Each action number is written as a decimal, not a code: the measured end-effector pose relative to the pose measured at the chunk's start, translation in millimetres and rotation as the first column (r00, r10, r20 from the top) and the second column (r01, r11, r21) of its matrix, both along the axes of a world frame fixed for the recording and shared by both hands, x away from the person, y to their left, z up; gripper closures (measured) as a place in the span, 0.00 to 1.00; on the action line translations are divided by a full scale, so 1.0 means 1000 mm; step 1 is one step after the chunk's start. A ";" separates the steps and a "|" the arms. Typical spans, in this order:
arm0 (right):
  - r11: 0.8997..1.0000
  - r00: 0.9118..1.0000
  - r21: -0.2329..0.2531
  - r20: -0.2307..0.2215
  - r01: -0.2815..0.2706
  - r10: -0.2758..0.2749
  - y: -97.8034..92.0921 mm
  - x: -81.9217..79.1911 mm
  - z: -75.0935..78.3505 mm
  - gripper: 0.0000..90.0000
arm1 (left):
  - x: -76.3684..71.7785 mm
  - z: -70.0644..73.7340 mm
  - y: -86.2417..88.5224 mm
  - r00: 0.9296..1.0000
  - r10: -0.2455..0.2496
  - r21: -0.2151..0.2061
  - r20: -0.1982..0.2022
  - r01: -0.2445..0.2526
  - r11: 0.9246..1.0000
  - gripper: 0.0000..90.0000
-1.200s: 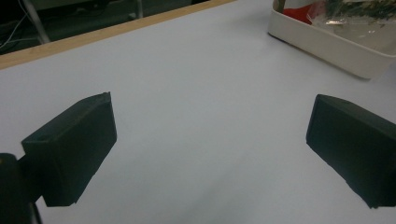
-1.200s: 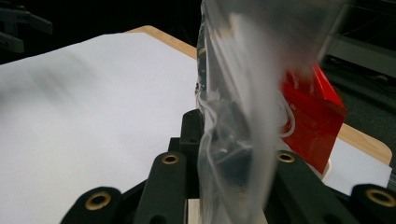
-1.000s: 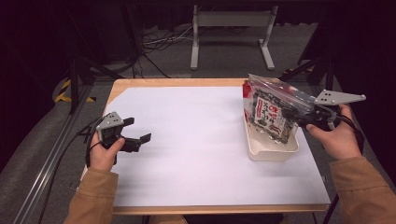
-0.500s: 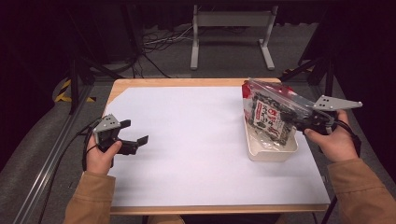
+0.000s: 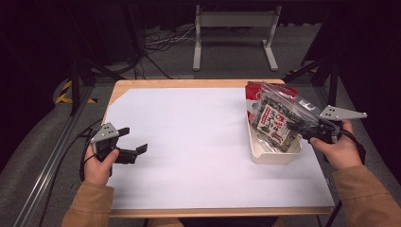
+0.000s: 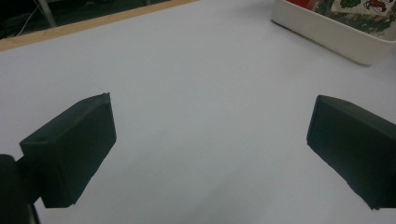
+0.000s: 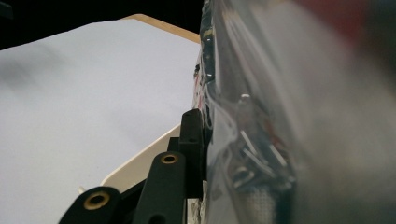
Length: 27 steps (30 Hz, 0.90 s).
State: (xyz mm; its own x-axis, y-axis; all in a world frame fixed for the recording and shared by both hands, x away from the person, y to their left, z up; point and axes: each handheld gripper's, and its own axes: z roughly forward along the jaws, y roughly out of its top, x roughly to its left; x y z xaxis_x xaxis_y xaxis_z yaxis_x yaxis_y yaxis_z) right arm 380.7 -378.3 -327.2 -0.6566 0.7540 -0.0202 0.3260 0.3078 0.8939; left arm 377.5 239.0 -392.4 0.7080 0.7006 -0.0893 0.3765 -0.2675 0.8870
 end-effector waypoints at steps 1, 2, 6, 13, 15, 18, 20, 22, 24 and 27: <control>1.000 1.000 0.001 0.000 -0.001 0.001 0.001 0.000 0.001 0.83 | -0.001 0.000 0.000 1.000 0.000 0.001 0.000 0.000 1.000 0.02; 1.000 1.000 0.004 -0.001 -0.001 0.001 0.001 0.001 0.002 0.83 | -0.002 -0.001 -0.001 1.000 -0.003 -0.003 -0.001 0.002 1.000 0.02; 1.000 1.000 0.027 0.002 0.006 -0.006 0.001 0.005 0.005 0.83 | -0.006 -0.004 -0.002 1.000 -0.015 -0.002 -0.004 0.015 1.000 0.02; 0.998 0.999 0.064 0.029 0.021 -0.023 -0.002 0.002 0.009 0.74 | -0.011 -0.005 -0.002 1.000 -0.015 -0.005 0.000 0.015 1.000 0.02; 0.996 0.999 0.078 0.036 0.031 -0.034 -0.004 0.000 0.009 0.63 | -0.013 -0.005 -0.001 1.000 -0.020 -0.008 0.003 0.020 1.000 0.02; 0.995 0.999 0.088 0.032 0.037 -0.040 -0.008 -0.005 0.009 0.48 | -0.016 -0.005 0.001 1.000 -0.021 -0.005 0.011 0.021 1.000 0.02; 0.995 0.998 0.092 0.043 0.044 -0.048 -0.011 -0.008 0.009 0.42 | -0.019 -0.006 0.003 1.000 -0.018 -0.007 0.011 0.018 1.000 0.02; 0.994 0.996 0.096 0.057 0.057 -0.062 -0.014 -0.012 0.011 0.39 | -0.021 -0.007 0.005 1.000 -0.016 -0.011 0.006 0.016 1.000 0.02; 0.994 0.994 0.087 0.073 0.073 -0.080 -0.016 -0.018 0.013 0.39 | -0.024 -0.008 0.007 1.000 -0.013 -0.016 0.007 0.013 1.000 0.02; 0.994 0.992 0.076 0.094 0.079 -0.086 -0.017 -0.027 0.016 0.38 | -0.028 -0.009 0.009 1.000 -0.013 -0.017 0.007 0.014 1.000 0.02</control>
State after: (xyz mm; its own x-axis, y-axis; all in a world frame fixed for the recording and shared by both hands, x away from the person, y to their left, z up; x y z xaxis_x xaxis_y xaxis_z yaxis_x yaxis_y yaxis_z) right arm 354.2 -395.6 -311.3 -0.5899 0.8071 -0.0247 0.2583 0.2177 0.9412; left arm 349.5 247.7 -401.6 0.7180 0.6894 -0.0957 0.3665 -0.2576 0.8940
